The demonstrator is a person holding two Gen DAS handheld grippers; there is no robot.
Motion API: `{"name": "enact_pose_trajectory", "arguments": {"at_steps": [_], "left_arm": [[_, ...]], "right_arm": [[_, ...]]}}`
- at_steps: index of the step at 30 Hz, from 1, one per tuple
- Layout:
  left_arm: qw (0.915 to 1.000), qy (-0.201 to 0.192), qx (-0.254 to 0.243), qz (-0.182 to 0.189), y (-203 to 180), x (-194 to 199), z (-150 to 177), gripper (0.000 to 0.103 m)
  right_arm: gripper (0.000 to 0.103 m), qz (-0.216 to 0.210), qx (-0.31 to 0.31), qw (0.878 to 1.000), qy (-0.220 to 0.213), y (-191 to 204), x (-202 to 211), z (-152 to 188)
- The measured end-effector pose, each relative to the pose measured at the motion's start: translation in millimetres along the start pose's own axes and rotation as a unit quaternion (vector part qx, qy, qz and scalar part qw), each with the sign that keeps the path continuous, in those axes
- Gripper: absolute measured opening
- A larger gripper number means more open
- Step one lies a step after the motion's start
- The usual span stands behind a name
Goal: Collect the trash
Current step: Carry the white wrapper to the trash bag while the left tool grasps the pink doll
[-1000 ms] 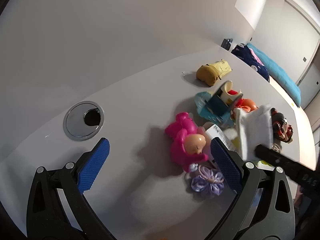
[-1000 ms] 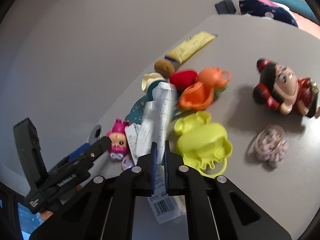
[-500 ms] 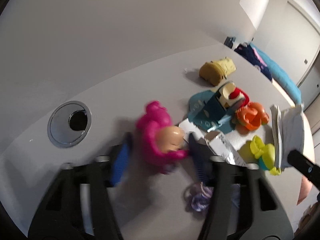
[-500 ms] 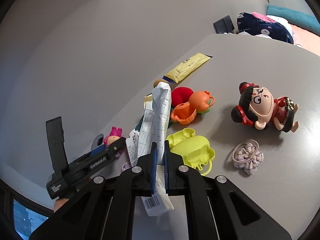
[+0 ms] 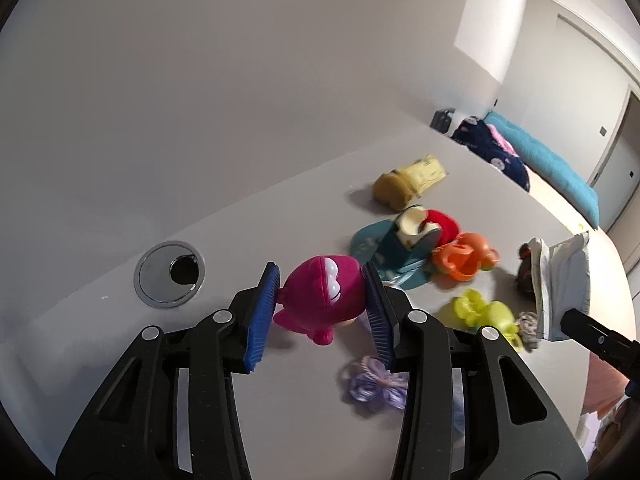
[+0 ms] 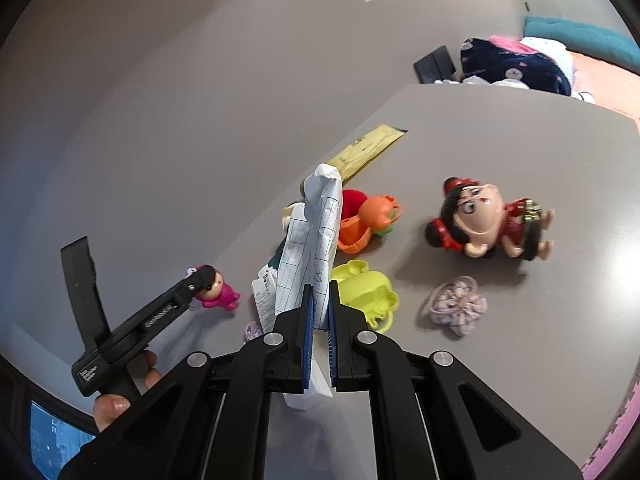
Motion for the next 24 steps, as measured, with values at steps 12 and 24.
{"name": "enact_pose_trajectory", "arguments": {"at_steps": [12, 24], "left_arm": [[0.9989, -0.023, -0.029, 0.027, -63.3, 33.7, -4.6, 0.042], [0.9937, -0.019, -0.076, 0.080, -165.4, 35.6, 3.1, 0.042]], "right_arm": [[0.008, 0.010, -0.016, 0.999, -0.037, -30.7, 62.1, -5.2], [0.008, 0.047, -0.051, 0.994, -0.080, -100.6, 131.9, -8.8]]}}
Point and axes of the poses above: each gripper's, at about its wrist camera, not at the fingertips, and x roughly against the way its jaws point, y to its left, z to its underside, the point moved 8 cm from there along -x, roughly the way its jaws point, and after that the axes turned 2 degrees about z, right-handed, at the moved point
